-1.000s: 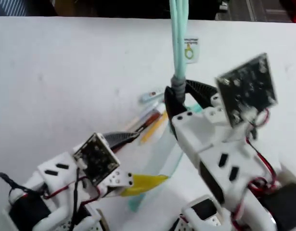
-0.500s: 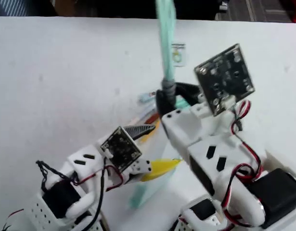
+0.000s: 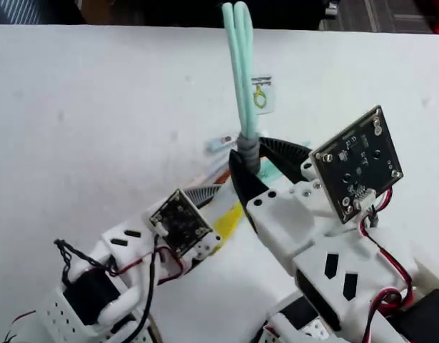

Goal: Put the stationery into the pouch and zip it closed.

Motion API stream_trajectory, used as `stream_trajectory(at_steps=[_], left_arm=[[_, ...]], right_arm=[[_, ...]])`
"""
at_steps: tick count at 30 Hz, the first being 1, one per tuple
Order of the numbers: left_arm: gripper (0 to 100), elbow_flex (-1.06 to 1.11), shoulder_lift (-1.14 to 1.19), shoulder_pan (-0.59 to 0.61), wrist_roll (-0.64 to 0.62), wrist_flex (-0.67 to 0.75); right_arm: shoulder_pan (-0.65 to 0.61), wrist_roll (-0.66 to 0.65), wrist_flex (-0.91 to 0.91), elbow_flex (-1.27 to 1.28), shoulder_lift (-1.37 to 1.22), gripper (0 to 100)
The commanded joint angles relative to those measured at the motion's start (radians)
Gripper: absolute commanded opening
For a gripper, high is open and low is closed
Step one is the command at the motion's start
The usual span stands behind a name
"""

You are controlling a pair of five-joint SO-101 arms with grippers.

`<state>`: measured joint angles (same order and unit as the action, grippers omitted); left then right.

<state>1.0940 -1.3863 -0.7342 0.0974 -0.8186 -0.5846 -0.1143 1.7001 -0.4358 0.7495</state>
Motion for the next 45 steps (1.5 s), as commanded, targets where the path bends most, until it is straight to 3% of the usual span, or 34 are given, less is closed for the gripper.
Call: stream_trajectory(at_steps=[1,8,13,20,22,26,36,42,45], left_arm=[[3,-0.008,-0.013,0.001,-0.003,0.028],[2,0.002,-0.013,0.110,-0.011,0.032],[2,0.091,-0.061,0.104,-0.083,0.037],[3,0.192,-0.265,0.117,-0.092,0.002],[8,0.195,-0.320,0.117,-0.091,-0.058],[28,0.193,-0.367,0.124,-0.150,-0.141],[19,0.264,-0.292,0.117,-0.138,0.014],[3,0.264,-0.294,0.119,-0.132,0.012],[3,0.264,-0.294,0.119,-0.130,0.011]], right_arm=[[0.008,0.002,0.001,-0.003,0.004,1.7],[0.143,0.003,-0.186,0.178,0.004,1.7],[0.153,0.002,-0.252,0.333,0.008,1.7],[0.153,0.002,-0.274,0.456,0.013,1.7],[0.153,0.002,-0.275,0.463,0.013,1.7],[0.148,0.002,-0.275,0.465,0.005,1.7],[0.077,0.000,-0.231,0.465,0.015,1.7],[0.079,0.000,-0.272,0.474,0.005,1.7],[0.079,-0.035,-0.314,0.494,0.005,1.7]])
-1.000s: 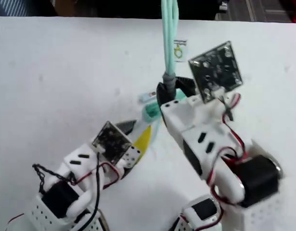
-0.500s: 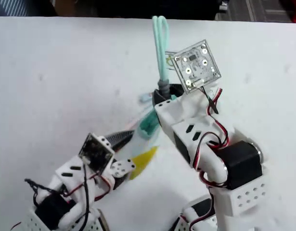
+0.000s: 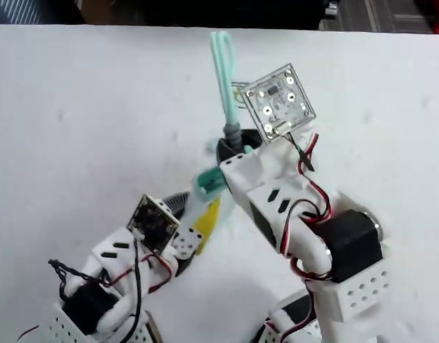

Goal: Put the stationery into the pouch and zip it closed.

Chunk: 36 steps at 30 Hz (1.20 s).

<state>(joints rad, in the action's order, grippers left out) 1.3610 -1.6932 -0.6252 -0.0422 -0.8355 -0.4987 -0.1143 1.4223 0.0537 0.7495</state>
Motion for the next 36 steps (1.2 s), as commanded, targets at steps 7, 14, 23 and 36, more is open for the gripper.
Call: stream_trajectory(at_steps=[7,14,23,36], left_arm=[[2,0.003,0.013,0.008,0.009,0.021],[2,-0.002,0.013,0.012,0.011,-0.008],[2,-0.002,0.013,0.013,0.063,-0.008],[2,-0.002,0.013,0.016,0.064,-0.009]], right_arm=[[-0.007,-0.112,-0.226,0.087,0.004,1.7],[0.091,-0.112,-0.317,0.089,-0.058,1.7],[0.245,-0.112,-0.317,0.095,-0.143,1.7],[0.335,-0.112,-0.366,0.097,-0.154,1.7]])
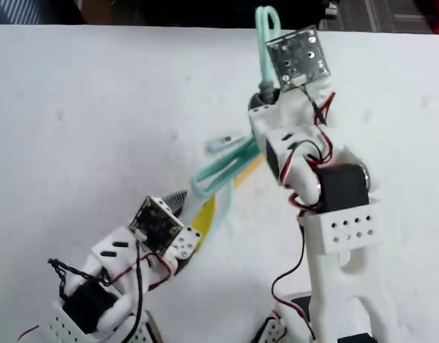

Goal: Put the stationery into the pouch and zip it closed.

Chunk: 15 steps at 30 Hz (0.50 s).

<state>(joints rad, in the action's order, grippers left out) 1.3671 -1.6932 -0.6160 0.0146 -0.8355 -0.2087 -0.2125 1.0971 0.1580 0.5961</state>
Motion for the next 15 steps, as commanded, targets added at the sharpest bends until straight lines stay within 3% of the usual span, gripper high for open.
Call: stream_trajectory(at_steps=[1,9,15], left_arm=[[2,-0.008,0.013,0.007,0.009,-0.009],[2,-0.037,0.001,0.007,0.015,-0.052],[2,-0.046,-0.148,0.007,0.014,-0.135]], right_arm=[[0.050,-0.014,-0.042,-0.008,-0.001,1.7],[0.056,-0.014,-0.045,-0.008,-0.001,1.7],[0.058,-0.014,-0.047,-0.008,-0.001,1.7]])
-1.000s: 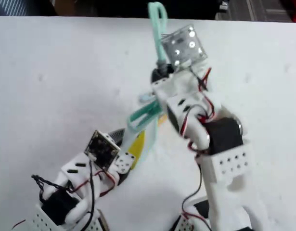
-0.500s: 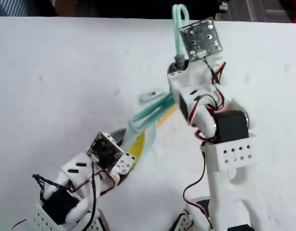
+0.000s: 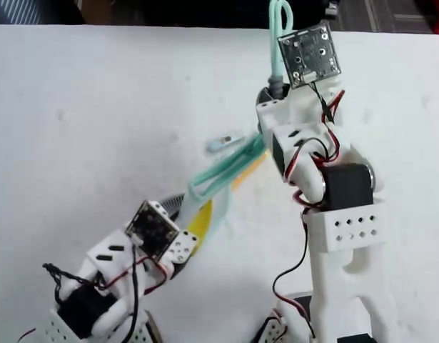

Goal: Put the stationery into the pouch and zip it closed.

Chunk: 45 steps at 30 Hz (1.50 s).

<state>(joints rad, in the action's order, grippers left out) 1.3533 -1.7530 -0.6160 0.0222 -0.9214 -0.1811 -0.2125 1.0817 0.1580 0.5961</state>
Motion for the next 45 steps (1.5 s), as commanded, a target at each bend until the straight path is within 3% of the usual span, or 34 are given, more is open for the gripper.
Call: stream_trajectory(at_steps=[1,26,28,31,33,35,39,45], left_arm=[[2,-0.031,-0.090,0.007,0.008,-0.049],[2,-0.044,-0.079,0.008,0.005,-0.064],[2,-0.044,-0.079,0.008,0.006,-0.063],[2,-0.049,-0.079,0.015,0.005,-0.063],[2,-0.051,-0.079,0.054,0.003,-0.044],[2,-0.051,-0.079,0.125,0.003,-0.015],[2,-0.052,-0.079,0.283,0.002,0.058],[2,-0.052,-0.079,0.458,0.002,0.150]], right_arm=[[0.030,-0.014,-0.031,-0.008,-0.001,1.7],[0.041,-0.014,0.004,-0.009,0.007,2.3],[0.038,-0.014,0.059,-0.017,0.010,8.7],[0.038,-0.014,0.147,-0.015,0.030,29.2],[0.042,-0.023,0.228,-0.015,0.061,41.5],[0.044,-0.095,0.308,-0.015,0.108,45.7],[0.045,-0.239,0.380,-0.015,0.242,45.7],[0.045,-0.245,0.377,0.011,0.334,41.4]])
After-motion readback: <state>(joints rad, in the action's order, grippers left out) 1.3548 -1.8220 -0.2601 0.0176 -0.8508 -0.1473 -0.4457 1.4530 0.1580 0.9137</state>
